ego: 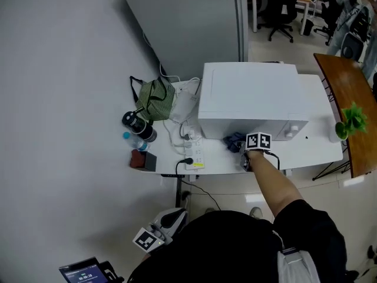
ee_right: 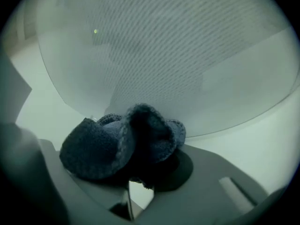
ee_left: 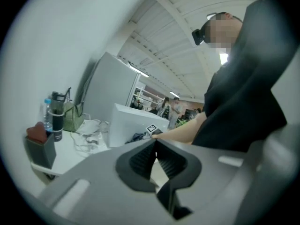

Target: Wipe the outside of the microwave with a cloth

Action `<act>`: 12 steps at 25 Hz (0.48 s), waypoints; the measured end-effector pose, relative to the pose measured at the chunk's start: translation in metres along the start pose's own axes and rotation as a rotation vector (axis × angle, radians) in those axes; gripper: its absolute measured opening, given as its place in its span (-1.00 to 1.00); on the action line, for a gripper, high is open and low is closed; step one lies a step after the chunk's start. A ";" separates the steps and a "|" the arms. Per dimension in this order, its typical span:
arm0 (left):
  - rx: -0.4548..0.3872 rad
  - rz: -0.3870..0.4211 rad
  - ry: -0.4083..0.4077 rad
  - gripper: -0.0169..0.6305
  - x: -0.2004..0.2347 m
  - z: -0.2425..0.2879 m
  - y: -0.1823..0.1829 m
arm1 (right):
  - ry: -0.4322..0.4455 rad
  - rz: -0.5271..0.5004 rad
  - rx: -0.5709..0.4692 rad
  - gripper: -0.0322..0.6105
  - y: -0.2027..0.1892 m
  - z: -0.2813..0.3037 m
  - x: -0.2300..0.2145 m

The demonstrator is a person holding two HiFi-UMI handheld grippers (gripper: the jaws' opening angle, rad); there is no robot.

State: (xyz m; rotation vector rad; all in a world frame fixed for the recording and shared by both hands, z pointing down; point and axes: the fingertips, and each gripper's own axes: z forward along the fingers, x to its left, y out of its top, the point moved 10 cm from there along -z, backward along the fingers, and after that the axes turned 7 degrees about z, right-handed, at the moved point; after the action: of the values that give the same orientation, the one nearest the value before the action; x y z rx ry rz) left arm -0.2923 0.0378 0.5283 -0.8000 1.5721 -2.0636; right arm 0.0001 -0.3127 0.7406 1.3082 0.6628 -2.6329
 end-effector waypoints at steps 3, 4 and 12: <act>0.008 0.040 -0.053 -0.93 -0.028 0.046 0.011 | 0.004 0.011 -0.024 -0.73 0.019 -0.055 -0.039; 0.013 0.048 -0.071 -0.93 -0.037 0.061 0.014 | -0.003 0.017 -0.035 -0.73 0.024 -0.074 -0.054; 0.045 0.099 -0.165 -0.93 -0.096 0.138 0.032 | -0.173 0.039 -0.113 -0.73 0.052 -0.190 -0.159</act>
State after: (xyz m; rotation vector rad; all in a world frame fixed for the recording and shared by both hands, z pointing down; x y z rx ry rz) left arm -0.1286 -0.0087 0.5065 -0.8362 1.4415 -1.9046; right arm 0.2527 -0.2889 0.7477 1.0384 0.7389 -2.5980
